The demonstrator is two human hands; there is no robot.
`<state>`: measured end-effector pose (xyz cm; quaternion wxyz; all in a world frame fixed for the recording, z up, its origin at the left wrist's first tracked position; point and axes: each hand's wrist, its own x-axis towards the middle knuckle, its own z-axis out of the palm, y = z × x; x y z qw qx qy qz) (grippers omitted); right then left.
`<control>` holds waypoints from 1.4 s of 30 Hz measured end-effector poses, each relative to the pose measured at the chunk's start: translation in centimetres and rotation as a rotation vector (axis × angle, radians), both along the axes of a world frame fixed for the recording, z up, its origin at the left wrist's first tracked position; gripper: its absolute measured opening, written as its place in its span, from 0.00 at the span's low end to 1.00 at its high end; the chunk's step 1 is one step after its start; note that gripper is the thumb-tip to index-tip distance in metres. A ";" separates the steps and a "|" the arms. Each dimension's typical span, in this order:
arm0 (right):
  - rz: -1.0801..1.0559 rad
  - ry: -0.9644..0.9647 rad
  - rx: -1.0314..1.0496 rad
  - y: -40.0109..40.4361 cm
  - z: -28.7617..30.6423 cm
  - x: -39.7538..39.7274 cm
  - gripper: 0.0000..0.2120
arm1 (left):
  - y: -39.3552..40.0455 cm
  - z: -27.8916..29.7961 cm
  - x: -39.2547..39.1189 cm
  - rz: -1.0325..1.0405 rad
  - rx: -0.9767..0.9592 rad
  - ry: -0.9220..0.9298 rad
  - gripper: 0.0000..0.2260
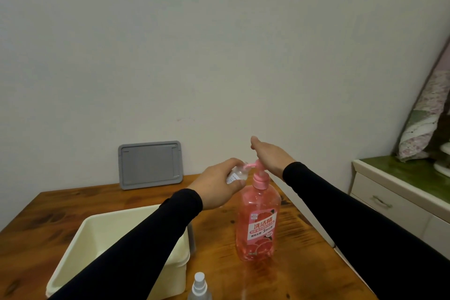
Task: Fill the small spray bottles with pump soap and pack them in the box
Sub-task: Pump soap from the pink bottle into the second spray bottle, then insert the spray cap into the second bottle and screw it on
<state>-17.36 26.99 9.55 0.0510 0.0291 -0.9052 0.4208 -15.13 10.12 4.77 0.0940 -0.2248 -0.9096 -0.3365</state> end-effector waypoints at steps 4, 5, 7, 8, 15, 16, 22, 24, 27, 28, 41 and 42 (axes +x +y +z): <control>0.019 -0.009 -0.024 0.0 0.2 0.1 0.29 | -0.3 -0.3 0.1 0.018 0.022 -0.014 0.17; 0.025 -0.016 -0.036 0.0 0.2 0.1 0.29 | -0.4 -0.3 0.0 0.020 0.029 -0.021 0.17; 0.033 -0.016 -0.054 0.2 0.2 0.1 0.27 | -0.5 -0.5 0.0 0.027 0.033 -0.027 0.17; 0.036 -0.013 -0.065 0.3 0.2 0.1 0.27 | -0.6 -0.5 0.0 0.029 0.035 -0.029 0.17; 0.069 0.055 -0.057 0.8 0.1 1.1 0.29 | -1.2 -0.7 0.2 0.045 0.049 -0.031 0.17; 0.074 0.067 -0.053 0.8 0.2 1.2 0.29 | -1.3 -0.6 0.3 0.047 0.059 -0.028 0.17; 0.072 0.101 -0.055 1.1 1.0 3.3 0.27 | -2.7 -0.2 1.6 0.064 0.103 -0.011 0.18; 0.077 0.132 -0.034 1.0 1.1 4.1 0.24 | -3.3 0.3 2.4 0.068 0.129 -0.014 0.18; 0.088 0.216 -0.029 0.7 1.1 5.4 0.16 | -4.5 0.9 4.1 0.070 0.174 -0.020 0.17; 0.096 0.237 -0.012 0.6 1.1 5.8 0.15 | -4.8 1.0 4.8 0.069 0.185 -0.022 0.17; 0.235 0.333 0.061 -2.3 0.4 11.8 0.24 | -10.1 0.9 13.3 0.159 0.260 -0.020 0.16; 0.257 0.335 0.063 -3.0 0.2 12.5 0.25 | -10.7 0.7 14.0 0.174 0.262 -0.021 0.16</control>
